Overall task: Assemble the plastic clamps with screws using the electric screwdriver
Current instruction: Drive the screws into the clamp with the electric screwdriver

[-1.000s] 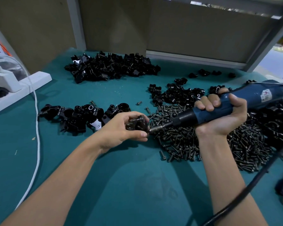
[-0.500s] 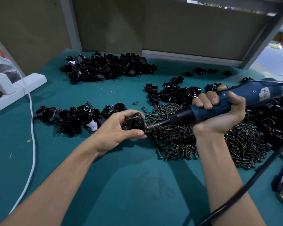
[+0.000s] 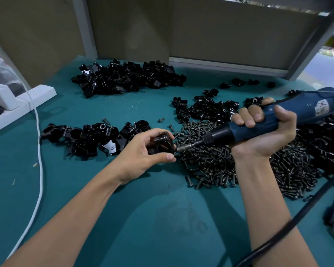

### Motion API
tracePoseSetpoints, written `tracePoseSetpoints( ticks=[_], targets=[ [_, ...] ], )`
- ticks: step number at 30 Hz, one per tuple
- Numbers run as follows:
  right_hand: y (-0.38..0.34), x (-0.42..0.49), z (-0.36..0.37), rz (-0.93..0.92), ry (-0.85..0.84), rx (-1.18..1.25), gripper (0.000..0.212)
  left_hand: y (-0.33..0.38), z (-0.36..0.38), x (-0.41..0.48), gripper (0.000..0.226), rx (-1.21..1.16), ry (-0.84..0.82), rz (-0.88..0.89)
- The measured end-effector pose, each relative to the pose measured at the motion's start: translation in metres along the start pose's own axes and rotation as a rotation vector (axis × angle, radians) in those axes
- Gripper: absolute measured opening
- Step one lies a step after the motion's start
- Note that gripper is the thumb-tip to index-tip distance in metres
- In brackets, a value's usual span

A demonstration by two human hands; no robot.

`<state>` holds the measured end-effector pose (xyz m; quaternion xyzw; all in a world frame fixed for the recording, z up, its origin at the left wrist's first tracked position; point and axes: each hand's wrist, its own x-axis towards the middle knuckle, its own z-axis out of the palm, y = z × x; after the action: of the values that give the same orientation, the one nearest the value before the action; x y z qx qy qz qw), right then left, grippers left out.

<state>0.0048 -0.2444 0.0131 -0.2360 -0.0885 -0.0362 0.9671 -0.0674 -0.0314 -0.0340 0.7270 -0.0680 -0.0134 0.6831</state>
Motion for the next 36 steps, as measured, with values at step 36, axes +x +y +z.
tracePoseSetpoints(
  ticks=[36],
  targets=[
    [0.0094, 0.0008, 0.0016, -0.110, -0.019, -0.017, 0.012, -0.0044, 0.0004, 0.0037, 0.039, -0.169, 0.004, -0.052]
  ],
)
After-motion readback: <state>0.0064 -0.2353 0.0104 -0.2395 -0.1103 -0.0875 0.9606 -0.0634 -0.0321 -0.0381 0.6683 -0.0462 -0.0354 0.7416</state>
